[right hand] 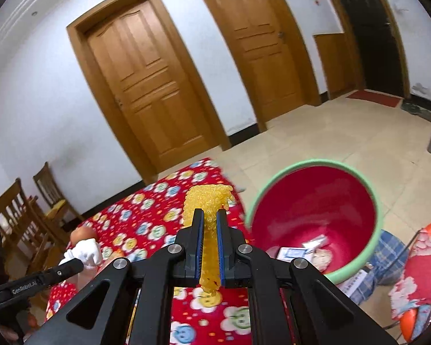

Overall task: Collect trash
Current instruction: 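Carry the white cloth and yellow foam net over the red bin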

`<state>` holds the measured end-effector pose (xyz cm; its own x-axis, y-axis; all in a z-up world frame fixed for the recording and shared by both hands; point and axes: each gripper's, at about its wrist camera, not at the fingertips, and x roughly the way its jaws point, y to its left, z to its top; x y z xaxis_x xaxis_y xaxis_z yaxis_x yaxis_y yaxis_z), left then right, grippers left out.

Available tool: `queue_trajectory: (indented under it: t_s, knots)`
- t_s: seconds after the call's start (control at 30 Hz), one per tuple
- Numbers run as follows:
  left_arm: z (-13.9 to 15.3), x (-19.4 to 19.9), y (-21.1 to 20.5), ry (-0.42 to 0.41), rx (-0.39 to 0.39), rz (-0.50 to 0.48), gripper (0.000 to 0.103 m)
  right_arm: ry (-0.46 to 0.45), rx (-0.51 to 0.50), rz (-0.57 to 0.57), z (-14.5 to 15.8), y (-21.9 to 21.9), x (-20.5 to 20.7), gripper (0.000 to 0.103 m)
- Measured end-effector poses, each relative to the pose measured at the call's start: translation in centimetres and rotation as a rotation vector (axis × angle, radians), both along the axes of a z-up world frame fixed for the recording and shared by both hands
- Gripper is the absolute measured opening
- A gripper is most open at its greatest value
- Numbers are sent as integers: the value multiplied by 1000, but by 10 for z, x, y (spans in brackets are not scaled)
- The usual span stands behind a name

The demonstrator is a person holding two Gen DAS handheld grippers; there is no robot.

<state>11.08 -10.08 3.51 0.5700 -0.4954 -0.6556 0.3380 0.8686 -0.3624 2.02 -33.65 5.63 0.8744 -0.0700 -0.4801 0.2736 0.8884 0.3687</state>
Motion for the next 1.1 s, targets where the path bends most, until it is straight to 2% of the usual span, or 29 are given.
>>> queue_trajectory:
  t_s: [0.47, 1.1]
  knots:
    - [3, -2, -77, 3, 35, -118, 20, 11, 32, -110, -11, -52, -23, 8]
    - [-16, 5, -155, 39, 89, -227, 20, 91, 94, -217, -52, -105, -26, 11]
